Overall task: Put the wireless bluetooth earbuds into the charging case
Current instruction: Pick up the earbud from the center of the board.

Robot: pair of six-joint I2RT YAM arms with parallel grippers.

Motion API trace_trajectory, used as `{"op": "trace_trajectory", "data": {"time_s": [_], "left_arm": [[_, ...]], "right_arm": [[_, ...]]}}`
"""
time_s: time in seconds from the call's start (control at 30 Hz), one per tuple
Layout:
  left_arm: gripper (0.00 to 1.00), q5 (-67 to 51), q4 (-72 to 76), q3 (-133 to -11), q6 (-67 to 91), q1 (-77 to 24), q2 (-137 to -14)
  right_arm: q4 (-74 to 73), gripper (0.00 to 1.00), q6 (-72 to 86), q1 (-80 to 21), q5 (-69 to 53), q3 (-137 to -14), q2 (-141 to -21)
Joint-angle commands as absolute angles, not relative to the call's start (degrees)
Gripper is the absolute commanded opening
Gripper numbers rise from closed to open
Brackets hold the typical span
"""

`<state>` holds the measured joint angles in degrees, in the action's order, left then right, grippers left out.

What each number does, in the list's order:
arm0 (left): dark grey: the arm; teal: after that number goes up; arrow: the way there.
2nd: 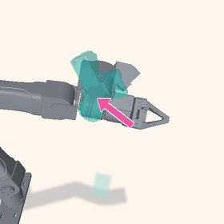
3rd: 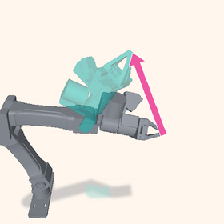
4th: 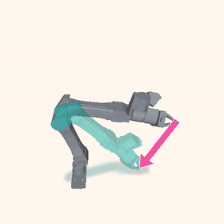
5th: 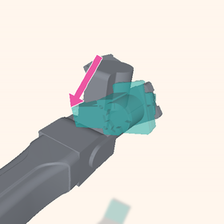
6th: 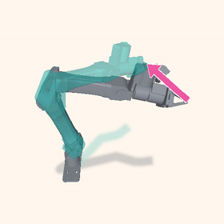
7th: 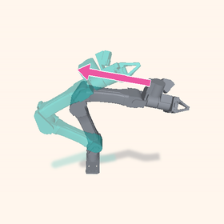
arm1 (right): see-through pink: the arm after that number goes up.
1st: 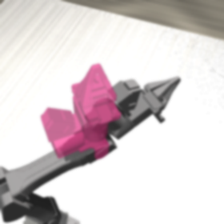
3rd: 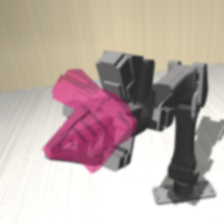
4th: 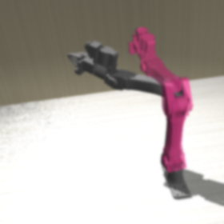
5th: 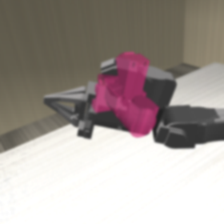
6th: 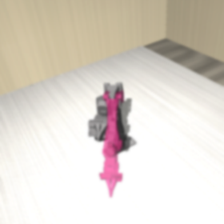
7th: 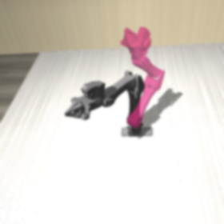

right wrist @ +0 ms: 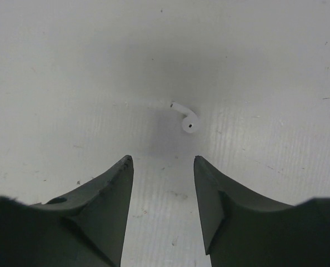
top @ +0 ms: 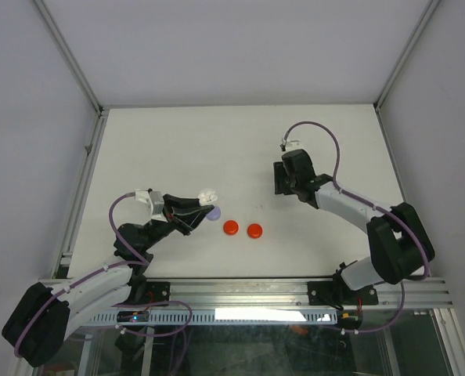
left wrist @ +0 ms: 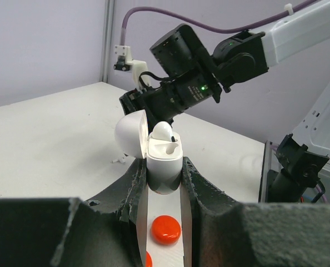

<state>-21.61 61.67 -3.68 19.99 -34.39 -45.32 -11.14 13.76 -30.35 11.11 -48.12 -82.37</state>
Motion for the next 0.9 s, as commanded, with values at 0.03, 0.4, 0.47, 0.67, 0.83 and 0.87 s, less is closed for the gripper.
{"op": "trace_trajectory", "data": {"time_s": [0.03,0.4,0.47,0.67,0.83,0.87], "left_arm": [[0.0,-20.83,62.72,-3.15,18.45,-33.99,-44.08],[0.0,-20.66,61.93,-3.06,18.17,-34.01,-43.64],[0.0,-20.61,61.67,-3.07,18.05,-33.96,-43.55],[0.0,-20.56,61.39,-3.21,17.93,-33.96,-43.43],[0.0,-20.65,60.97,-3.22,17.92,-34.01,-43.09],[0.0,-20.65,60.94,-3.27,17.93,-33.95,-42.95]], "right_arm": [[-10.31,0.49,16.14,-29.08,15.5,-52.61,-87.01],[-9.59,0.38,15.76,-27.38,16.84,-56.35,-95.5],[-9.56,0.36,15.8,-27.13,16.61,-56.62,-96.19],[-9.49,0.33,15.43,-26.58,15.59,-57.37,-98.25],[-10.07,0.26,14.81,-26.59,14.17,-57.87,-99.18],[-10.36,0.24,14.58,-26.59,13.82,-57.96,-99.18]]}}
